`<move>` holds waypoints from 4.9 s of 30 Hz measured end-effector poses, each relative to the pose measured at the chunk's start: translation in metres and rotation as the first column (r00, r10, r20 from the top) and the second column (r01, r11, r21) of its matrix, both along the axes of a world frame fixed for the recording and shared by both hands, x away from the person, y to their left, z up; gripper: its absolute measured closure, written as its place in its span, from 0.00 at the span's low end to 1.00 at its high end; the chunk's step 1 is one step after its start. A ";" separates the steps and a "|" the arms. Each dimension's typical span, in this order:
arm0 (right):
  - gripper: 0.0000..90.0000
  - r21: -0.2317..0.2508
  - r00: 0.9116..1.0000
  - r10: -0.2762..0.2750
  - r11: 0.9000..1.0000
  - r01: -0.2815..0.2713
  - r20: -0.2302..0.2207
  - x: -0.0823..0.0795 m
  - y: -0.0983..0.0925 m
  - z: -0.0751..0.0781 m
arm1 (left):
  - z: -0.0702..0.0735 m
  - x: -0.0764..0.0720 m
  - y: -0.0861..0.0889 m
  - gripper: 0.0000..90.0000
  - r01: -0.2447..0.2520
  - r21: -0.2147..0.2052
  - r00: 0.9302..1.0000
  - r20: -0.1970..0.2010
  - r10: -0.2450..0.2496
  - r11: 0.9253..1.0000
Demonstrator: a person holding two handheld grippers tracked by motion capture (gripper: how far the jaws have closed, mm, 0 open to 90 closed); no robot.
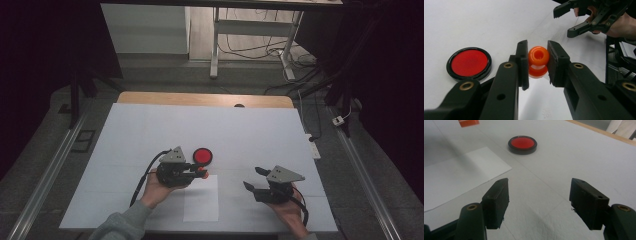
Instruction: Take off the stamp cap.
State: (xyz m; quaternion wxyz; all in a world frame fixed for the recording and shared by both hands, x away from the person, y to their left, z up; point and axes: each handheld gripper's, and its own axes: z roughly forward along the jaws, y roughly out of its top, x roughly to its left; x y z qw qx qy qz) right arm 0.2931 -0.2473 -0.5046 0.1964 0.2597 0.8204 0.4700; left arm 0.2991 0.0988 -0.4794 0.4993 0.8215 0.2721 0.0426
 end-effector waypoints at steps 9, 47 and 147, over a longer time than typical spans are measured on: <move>0.37 -0.011 0.999 0.034 0.999 -0.033 0.020 -0.002 0.019 -0.002 | 0.001 -0.001 0.000 0.80 -0.002 -0.003 1.000 0.001 0.002 1.000; 0.38 -0.063 0.991 0.128 0.990 -0.126 0.030 -0.003 0.068 -0.009 | 0.000 -0.002 -0.003 0.80 0.005 0.002 1.000 0.002 -0.005 1.000; 0.71 -0.059 0.981 0.191 0.980 -0.191 0.010 -0.006 0.118 -0.006 | -0.008 -0.004 -0.012 0.81 0.021 0.034 1.000 -0.002 -0.021 0.999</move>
